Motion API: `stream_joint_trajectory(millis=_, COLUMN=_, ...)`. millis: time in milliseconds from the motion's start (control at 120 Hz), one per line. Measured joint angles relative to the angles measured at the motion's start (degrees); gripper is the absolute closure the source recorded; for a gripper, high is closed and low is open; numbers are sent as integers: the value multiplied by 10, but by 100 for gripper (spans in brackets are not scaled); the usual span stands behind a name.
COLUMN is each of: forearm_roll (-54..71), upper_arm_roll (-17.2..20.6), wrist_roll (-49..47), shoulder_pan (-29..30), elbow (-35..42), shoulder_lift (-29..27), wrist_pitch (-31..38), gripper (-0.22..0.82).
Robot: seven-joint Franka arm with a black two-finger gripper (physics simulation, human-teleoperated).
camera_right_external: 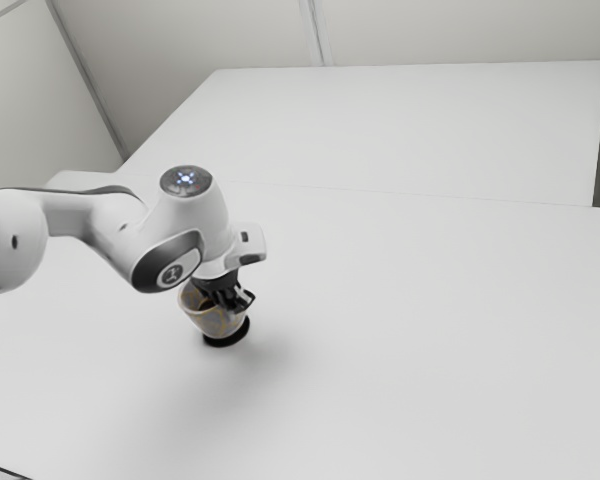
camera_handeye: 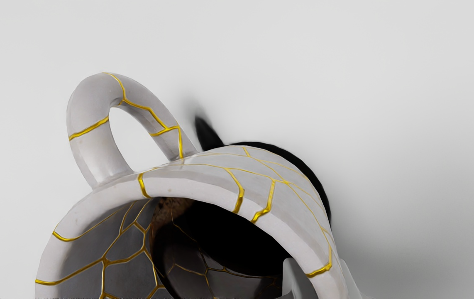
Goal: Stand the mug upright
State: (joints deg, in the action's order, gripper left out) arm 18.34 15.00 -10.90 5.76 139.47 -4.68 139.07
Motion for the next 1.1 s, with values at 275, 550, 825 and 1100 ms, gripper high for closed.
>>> stream_joint_trajectory(millis=275, forearm_roll=1, upper_arm_roll=1, wrist_roll=-33, shoulder_pan=-2, elbow=-1, shoulder_lift=18, wrist_pitch=6, gripper=78)
stream_joint_trajectory(millis=550, forearm_roll=-21, upper_arm_roll=2, wrist_roll=-41, shoulder_pan=-3, elbow=-1, shoulder_lift=8, wrist_pitch=6, gripper=31)
stream_joint_trajectory(millis=825, forearm_roll=-109, upper_arm_roll=11, wrist_roll=-42, shoulder_pan=-10, elbow=-90, shoulder_lift=-29, wrist_pitch=-77, gripper=9)
stream_joint_trajectory(millis=1100, forearm_roll=-206, upper_arm_roll=4, wrist_roll=-43, shoulder_pan=-2, elbow=-245, shoulder_lift=-11, wrist_pitch=-264, gripper=2)
